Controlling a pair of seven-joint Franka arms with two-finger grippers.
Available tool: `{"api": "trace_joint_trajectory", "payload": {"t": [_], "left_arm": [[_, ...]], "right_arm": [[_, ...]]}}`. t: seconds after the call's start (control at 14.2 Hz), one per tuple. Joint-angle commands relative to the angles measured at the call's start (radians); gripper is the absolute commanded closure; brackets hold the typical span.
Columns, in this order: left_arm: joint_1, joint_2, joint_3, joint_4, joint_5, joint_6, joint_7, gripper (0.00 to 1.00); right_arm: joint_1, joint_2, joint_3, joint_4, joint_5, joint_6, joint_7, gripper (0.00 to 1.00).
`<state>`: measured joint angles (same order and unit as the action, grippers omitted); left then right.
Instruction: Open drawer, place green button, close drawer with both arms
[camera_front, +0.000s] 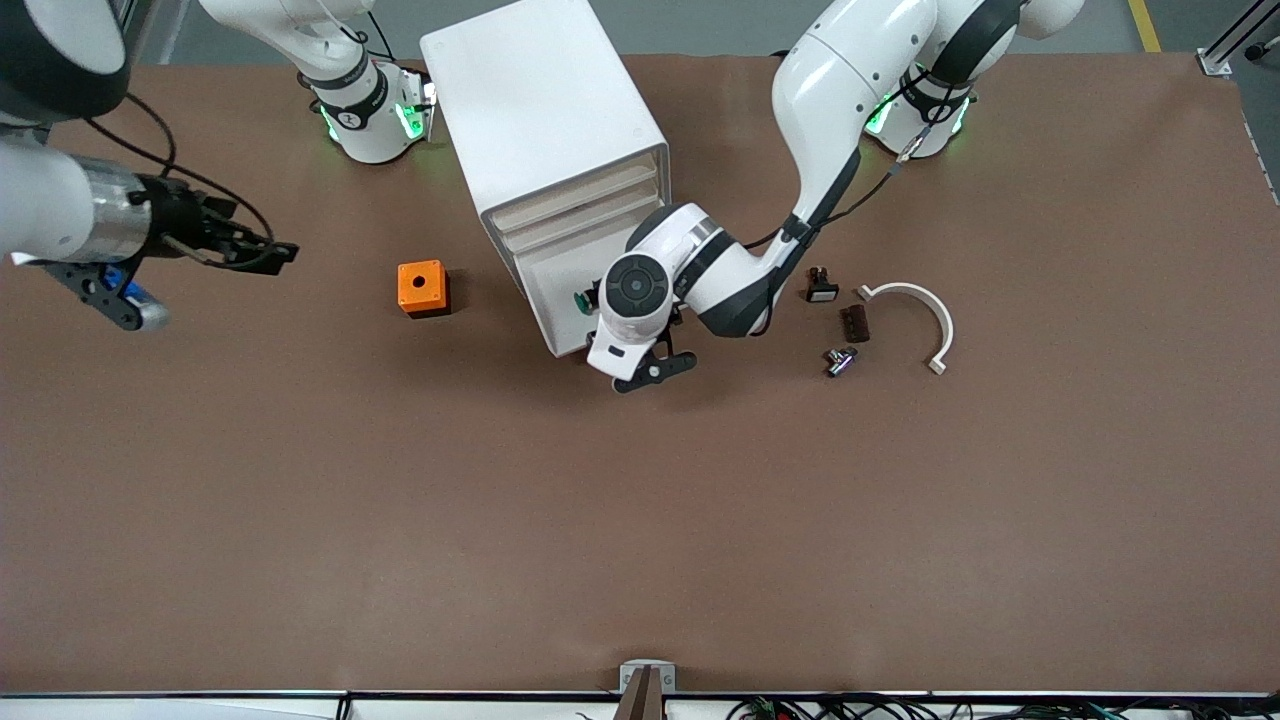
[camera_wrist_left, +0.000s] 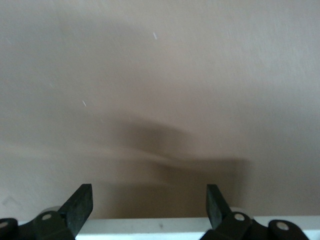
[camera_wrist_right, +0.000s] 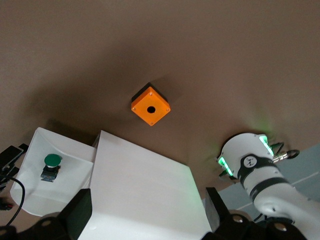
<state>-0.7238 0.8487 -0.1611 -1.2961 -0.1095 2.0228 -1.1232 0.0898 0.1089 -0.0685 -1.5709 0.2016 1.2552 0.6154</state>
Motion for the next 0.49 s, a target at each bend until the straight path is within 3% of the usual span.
{"api": "trace_joint_trajectory", "payload": {"t": [0.0, 0.21, 0.42], "left_arm": [[-0.037, -0.002, 0.005, -0.002, -0.045, 0.013, -0.038, 0.00], [-0.065, -0.002, 0.005, -0.002, -0.091, 0.037, -0.041, 0.00], [-0.100, 0.003, 0.005, -0.006, -0.114, 0.066, -0.043, 0.00]], "right_arm": [[-0.068, -0.101, 0.021, -0.139, -0.063, 0.096, -0.200, 0.00], [-0.140, -0.113, 0.021, -0.152, -0.116, 0.165, -0.411, 0.00], [-0.148, -0.107, 0.021, -0.100, -0.183, 0.228, -0.506, 0.00]]}}
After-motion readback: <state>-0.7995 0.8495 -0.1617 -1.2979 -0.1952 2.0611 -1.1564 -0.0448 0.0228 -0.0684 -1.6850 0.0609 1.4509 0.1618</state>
